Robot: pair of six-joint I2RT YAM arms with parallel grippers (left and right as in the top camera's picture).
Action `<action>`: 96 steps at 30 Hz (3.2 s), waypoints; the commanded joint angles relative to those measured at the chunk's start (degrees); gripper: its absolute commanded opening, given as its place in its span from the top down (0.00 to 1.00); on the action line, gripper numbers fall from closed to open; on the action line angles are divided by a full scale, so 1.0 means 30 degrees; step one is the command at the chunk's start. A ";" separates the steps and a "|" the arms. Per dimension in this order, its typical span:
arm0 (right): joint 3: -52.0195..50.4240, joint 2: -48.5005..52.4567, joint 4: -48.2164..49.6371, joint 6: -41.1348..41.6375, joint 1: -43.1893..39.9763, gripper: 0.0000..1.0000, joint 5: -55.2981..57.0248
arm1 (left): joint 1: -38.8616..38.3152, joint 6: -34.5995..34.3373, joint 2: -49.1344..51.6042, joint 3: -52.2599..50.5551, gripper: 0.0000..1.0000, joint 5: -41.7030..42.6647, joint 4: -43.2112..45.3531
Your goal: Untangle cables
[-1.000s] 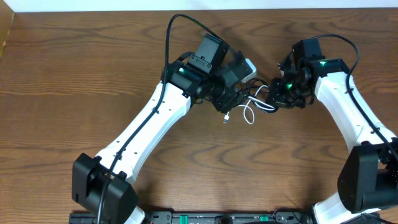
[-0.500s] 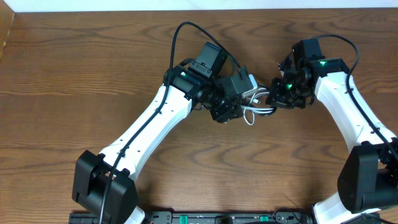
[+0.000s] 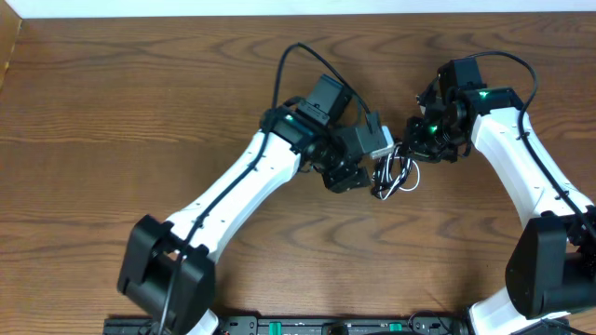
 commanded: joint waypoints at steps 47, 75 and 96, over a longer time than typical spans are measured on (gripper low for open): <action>-0.0044 -0.0430 0.2630 -0.0444 -0.4437 0.99 -1.8280 | 0.1588 -0.3723 -0.1348 -0.0488 0.30 -0.1319 0.2382; -0.0044 -0.0430 0.0947 -0.0780 -0.4444 0.75 -0.4233 | 0.2018 -0.5515 -0.3330 -0.0481 0.92 -0.2557 0.2266; 0.0568 -0.5916 0.0911 -0.2565 -0.3585 0.32 -0.9850 | 0.3410 -2.2899 -0.4590 -0.0488 0.93 -0.0678 0.4146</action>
